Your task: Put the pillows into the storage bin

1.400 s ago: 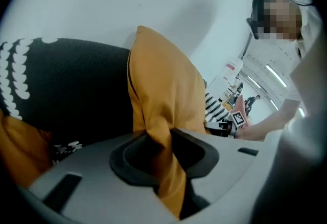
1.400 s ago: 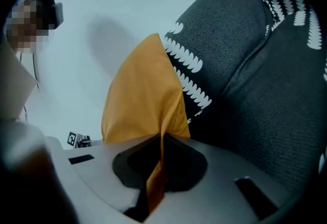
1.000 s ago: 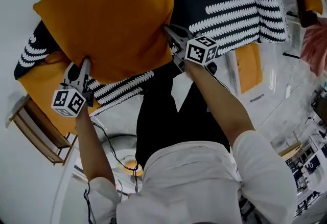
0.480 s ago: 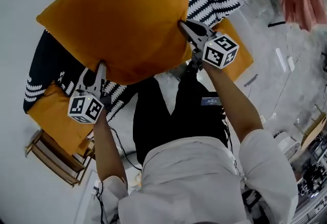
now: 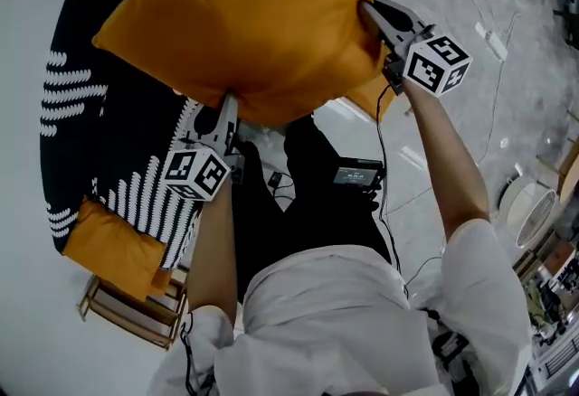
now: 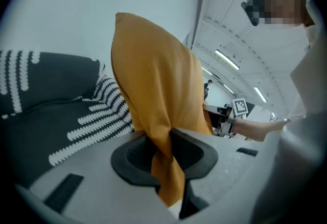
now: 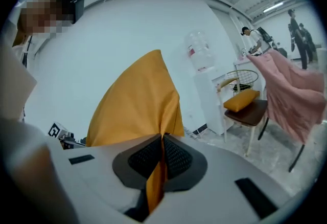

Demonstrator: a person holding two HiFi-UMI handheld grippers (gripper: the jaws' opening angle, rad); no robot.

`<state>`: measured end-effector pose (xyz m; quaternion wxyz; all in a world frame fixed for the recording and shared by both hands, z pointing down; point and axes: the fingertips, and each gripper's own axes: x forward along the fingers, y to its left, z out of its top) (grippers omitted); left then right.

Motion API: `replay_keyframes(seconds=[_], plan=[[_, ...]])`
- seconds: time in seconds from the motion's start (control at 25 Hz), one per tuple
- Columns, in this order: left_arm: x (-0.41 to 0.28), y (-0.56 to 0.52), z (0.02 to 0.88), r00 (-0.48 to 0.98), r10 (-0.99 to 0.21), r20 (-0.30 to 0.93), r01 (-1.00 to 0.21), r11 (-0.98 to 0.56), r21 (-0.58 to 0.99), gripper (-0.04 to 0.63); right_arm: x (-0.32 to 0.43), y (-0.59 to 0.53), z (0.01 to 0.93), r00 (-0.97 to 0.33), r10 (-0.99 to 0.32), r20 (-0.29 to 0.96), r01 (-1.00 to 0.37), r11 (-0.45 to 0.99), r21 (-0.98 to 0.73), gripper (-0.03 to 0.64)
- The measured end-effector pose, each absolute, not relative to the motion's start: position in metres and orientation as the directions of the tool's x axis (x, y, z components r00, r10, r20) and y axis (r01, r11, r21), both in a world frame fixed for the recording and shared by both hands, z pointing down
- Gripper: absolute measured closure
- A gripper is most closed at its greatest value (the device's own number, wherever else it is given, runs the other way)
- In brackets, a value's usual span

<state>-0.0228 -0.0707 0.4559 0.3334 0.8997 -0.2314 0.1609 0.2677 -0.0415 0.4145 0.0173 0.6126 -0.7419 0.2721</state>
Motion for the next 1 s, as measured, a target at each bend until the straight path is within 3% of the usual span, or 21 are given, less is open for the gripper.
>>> replay_keyframes(seconds=[0.2,0.64,1.0], plan=[[0.062,0.004,0.494,0.879,-0.154,0.451,-0.447,-0.596,0.667,0.509,0.345,0.009,0.414,-0.163,-0.878,0.450,-0.967,0.051,-0.251,0.584],[0.163,0.149,0.571,0.888,0.102,0.449,-0.383,-0.379,0.843,0.520,0.442,0.146,0.474,-0.045,-0.781,0.623,-0.967,-0.122,-0.222,0.585],[0.230,0.270,0.635,0.838,0.184,0.514,-0.474,-0.219,0.853,0.522,0.504,0.191,0.568,-0.167,-0.677,0.717,-0.969,-0.021,-0.245,0.586]])
